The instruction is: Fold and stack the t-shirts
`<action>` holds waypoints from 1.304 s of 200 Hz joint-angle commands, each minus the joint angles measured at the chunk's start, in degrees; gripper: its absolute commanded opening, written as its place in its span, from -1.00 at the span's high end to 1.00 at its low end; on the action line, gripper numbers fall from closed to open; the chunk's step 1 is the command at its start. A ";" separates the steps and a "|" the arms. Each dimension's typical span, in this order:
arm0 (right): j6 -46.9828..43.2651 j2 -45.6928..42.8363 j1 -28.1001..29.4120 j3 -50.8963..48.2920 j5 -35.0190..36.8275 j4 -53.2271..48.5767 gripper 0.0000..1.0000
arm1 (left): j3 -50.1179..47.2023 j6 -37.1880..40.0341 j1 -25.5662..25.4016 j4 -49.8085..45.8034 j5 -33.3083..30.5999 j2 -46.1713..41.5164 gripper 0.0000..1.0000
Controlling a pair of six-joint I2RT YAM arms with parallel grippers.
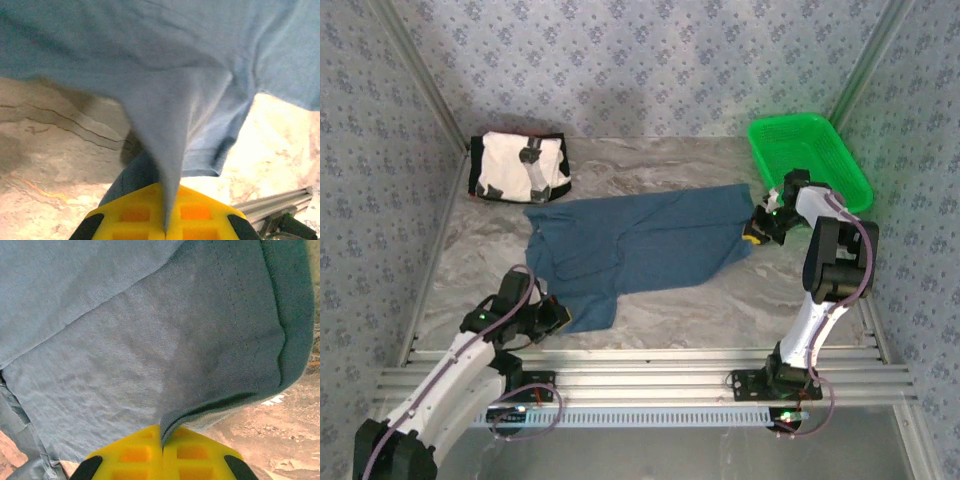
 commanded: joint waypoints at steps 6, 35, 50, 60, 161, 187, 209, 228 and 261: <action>0.72 -2.58 -0.39 0.12 0.81 -2.37 1.00 | 9.28 2.17 3.12 -9.30 -2.10 -3.43 1.00; 0.49 -4.43 -0.99 -1.13 1.93 -2.88 1.00 | 14.64 1.92 13.10 -12.58 -0.76 -5.28 1.00; 0.70 -5.41 -1.49 -1.97 2.05 -2.65 1.00 | 17.20 2.32 17.96 -11.97 1.37 -3.68 1.00; 0.64 -5.85 -1.57 -2.32 2.20 -2.67 1.00 | 18.44 3.14 19.76 -10.97 2.98 -1.63 1.00; 0.94 -4.55 -1.36 3.18 2.38 -3.01 1.00 | 25.32 7.03 21.02 -4.86 5.82 12.00 1.00; 0.90 -2.58 -1.06 6.91 2.23 -3.78 1.00 | 27.74 7.35 21.41 -3.86 6.90 14.83 1.00; 0.76 -0.58 -0.53 10.12 2.24 -4.58 1.00 | 29.90 8.20 21.71 -3.72 6.88 17.21 1.00; 0.67 1.02 -0.09 12.27 2.36 -5.15 1.00 | 31.63 9.43 22.74 -3.64 6.96 19.54 1.00; 0.25 3.87 0.44 15.39 2.79 -6.09 1.00 | 35.19 12.36 23.47 -3.27 7.40 25.19 1.00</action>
